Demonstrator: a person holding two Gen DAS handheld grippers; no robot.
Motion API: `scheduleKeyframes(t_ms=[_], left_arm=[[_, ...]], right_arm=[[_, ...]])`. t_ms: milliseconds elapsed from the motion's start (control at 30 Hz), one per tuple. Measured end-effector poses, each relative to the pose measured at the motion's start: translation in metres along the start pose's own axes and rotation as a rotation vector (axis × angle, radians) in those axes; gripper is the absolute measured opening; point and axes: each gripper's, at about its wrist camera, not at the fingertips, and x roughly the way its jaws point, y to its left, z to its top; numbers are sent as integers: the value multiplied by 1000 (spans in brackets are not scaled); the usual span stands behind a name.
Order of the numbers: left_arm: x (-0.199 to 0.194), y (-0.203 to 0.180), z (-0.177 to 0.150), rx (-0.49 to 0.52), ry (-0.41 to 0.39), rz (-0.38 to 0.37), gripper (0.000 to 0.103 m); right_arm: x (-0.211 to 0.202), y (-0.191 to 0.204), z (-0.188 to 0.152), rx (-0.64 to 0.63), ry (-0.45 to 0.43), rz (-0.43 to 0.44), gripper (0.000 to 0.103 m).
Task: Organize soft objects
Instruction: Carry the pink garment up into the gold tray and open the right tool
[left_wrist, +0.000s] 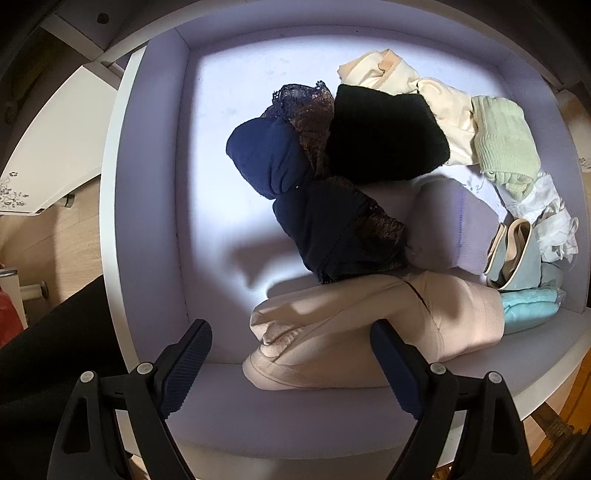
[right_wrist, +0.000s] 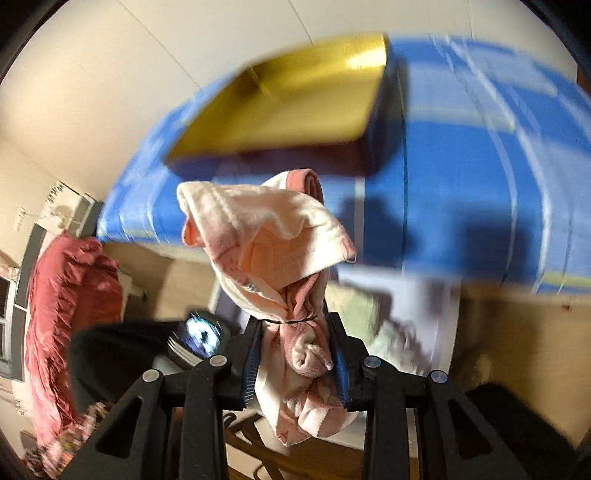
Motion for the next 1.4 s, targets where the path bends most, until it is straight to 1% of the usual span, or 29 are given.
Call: scheduleKeyframes(t_ms=[33, 133, 167, 267, 500, 567, 667, 833, 1000, 1067, 1133, 1233, 1400], left_arm=[[1, -1, 0, 1, 1, 1, 90], [2, -3, 0, 0, 5, -1, 90], [2, -3, 0, -1, 6, -1, 90], [2, -3, 0, 1, 8, -2, 90], [1, -3, 0, 5, 7, -4, 90], [1, -3, 0, 4, 10, -7, 90], [1, -3, 1, 10, 12, -5, 89], [1, -4, 1, 18, 13, -3, 90], [2, -3, 1, 8, 22, -11, 90], [2, -3, 2, 8, 23, -11, 90], [3, -4, 1, 9, 24, -11, 90], [3, -3, 1, 5, 27, -11, 90], [3, -4, 2, 6, 27, -5, 90]], right_arm=[[-12, 4, 8, 2, -19, 16, 34], [-31, 6, 39, 23, -67, 57, 34], [-34, 6, 49, 26, -80, 57, 34], [-34, 8, 83, 32, -110, 17, 34], [-1, -5, 155, 120, -136, -47, 34], [9, -10, 166, 131, -137, -69, 34], [24, -15, 191, 140, -133, -136, 34], [48, -22, 217, 145, -119, -238, 36], [62, -25, 234, 106, -141, -384, 37], [62, -27, 238, 95, -156, -416, 38], [58, -27, 239, 80, -178, -447, 45], [46, -26, 235, 57, -220, -438, 51], [18, -26, 214, 39, -259, -411, 54]])
